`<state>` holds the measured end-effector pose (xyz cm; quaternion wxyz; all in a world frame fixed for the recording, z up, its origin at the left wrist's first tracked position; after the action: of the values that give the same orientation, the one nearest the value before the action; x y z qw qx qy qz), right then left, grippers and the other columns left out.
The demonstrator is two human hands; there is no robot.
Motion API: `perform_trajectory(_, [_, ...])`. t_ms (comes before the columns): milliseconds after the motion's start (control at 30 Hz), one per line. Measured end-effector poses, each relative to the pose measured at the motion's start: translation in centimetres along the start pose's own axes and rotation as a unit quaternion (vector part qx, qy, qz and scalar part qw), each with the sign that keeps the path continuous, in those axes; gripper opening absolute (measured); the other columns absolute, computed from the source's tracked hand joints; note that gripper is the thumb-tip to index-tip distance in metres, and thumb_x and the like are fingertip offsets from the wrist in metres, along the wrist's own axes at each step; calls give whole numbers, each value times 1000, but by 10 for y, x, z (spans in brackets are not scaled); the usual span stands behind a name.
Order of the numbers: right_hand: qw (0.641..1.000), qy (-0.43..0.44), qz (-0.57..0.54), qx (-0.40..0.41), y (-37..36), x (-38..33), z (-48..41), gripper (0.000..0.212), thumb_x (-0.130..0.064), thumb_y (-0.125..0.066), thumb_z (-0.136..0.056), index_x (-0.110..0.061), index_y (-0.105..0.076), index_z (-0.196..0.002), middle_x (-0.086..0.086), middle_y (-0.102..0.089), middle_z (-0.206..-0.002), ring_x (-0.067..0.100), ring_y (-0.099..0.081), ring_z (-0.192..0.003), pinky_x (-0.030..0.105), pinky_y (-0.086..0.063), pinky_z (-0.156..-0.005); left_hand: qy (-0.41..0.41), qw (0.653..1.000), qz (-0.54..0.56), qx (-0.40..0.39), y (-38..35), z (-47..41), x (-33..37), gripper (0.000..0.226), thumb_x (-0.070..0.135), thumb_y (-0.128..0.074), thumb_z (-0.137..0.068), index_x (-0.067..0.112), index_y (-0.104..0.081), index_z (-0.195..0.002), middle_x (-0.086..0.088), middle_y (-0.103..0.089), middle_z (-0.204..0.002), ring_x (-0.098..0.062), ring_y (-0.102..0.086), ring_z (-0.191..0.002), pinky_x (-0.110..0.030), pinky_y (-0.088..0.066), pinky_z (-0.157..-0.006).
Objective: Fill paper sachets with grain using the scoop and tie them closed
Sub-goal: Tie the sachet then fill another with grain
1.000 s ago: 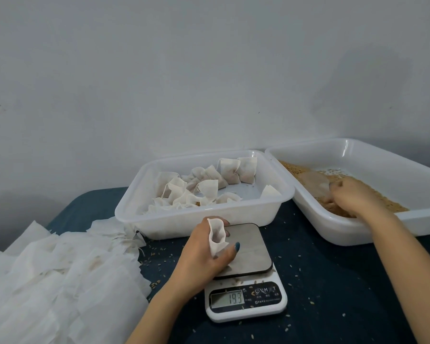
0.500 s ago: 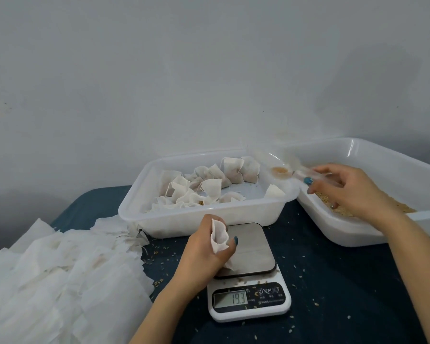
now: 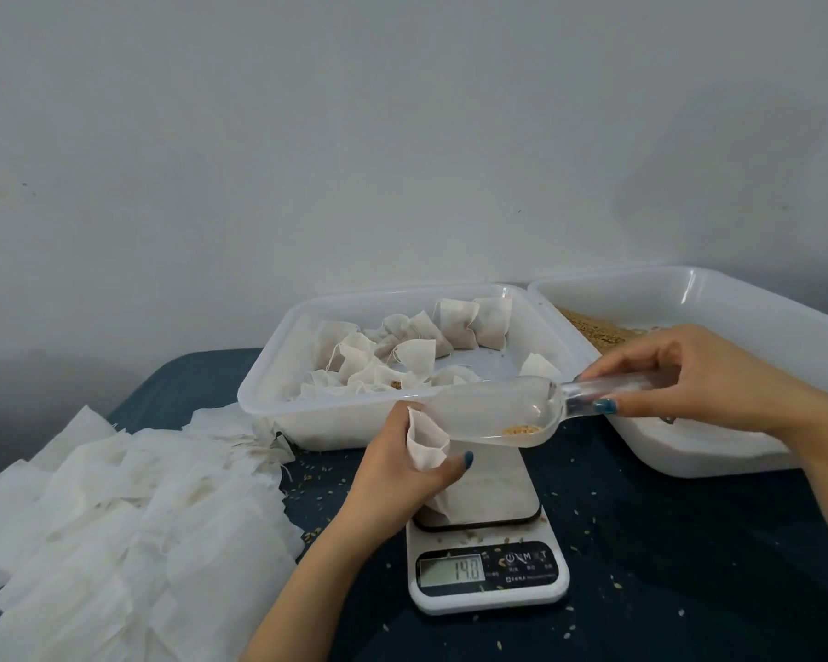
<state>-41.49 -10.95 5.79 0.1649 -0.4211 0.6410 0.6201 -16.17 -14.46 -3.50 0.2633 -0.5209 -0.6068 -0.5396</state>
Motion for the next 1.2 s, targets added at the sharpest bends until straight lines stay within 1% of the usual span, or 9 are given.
perform_trajectory(67, [1000,9,7,-4,7,-4,0,38,-52,-76,-65,-38,-77,-100,-7,-76,-100,11,-71,-80,16,-51,-72,5,1000,8,-13,-2,-1,0,35,26,-83,-79,24,-52,-97,14,-62,-85,2,-58,-75,-13,-47,-65])
perform_trajectory(233, [999,21,44,-21,17,-26,-3,30,-47,-79,-69,-41,-77,-99,-7,-76,-93,12,-70,-74,12,-49,-66,6,1000,6,-30,-5,-3,-2,39,31,-83,-77,28,-54,-103,13,-67,-95,-2,-63,-85,-13,-50,-68])
perform_trajectory(433, [989,26,131,-57,23,-58,-24,29,-53,-79,-65,-46,-76,-93,-10,-76,-90,18,-71,-83,43,-55,-82,-22,999,-20,-45,-10,-4,-1,37,40,-79,-73,25,-53,-96,15,-61,-84,1,-56,-72,-15,-47,-63])
perform_trajectory(633, [971,40,211,-109,21,-97,-45,22,-48,-79,-70,-52,-74,-91,-21,-74,-86,0,-67,-75,23,-50,-72,-25,997,-55,-47,-13,-6,-1,50,55,-70,-72,14,-48,-93,-7,-60,-88,-8,-49,-71,-28,-44,-62])
perform_trajectory(700, [962,45,242,-120,18,-107,-54,22,-52,-78,-68,-52,-74,-89,-15,-74,-82,9,-66,-71,28,-47,-67,-23,997,-54,-48,-14,-7,-1,45,52,-70,-76,16,-48,-93,-1,-61,-88,-11,-52,-74,-31,-46,-65])
perform_trajectory(800, [943,49,294,-149,11,-118,-65,24,-57,-77,-66,-55,-73,-89,-3,-74,-81,21,-65,-72,45,-52,-64,-27,997,-52,-48,-15,-7,0,36,44,-71,-80,18,-47,-90,9,-57,-81,-5,-49,-69,-22,-42,-61])
perform_trajectory(933, [928,51,334,-159,4,-131,-71,22,-57,-77,-66,-56,-72,-88,-3,-75,-84,20,-68,-80,52,-55,-75,-16,997,-56,-44,-13,-6,-4,44,47,-71,-78,14,-46,-92,-3,-58,-82,-3,-46,-68,-24,-43,-60])
perform_trajectory(1067, [934,42,323,-147,13,-131,-62,29,-65,-74,-64,-56,-72,-91,-9,-75,-84,18,-69,-79,50,-56,-75,4,999,-46,-29,-9,-5,-6,46,59,-65,-70,20,-48,-89,9,-58,-78,1,-49,-66,-18,-43,-60])
perform_trajectory(1200, [964,9,251,-85,38,-106,-42,40,-76,-71,-62,-54,-72,-95,-18,-75,-90,8,-68,-74,33,-59,-67,-19,999,-23,-46,-9,-3,-2,18,39,-62,-92,23,-54,-91,15,-58,-78,-1,-51,-70,-18,-44,-65])
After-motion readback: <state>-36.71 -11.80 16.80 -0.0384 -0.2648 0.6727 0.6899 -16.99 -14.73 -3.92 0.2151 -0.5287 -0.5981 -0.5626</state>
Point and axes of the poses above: each hand's wrist, its own z-axis away from the middle knuckle, its own y-axis out of the back of the hand, x = y × z, the point moved 8 cm from there along -z, towards the middle knuckle
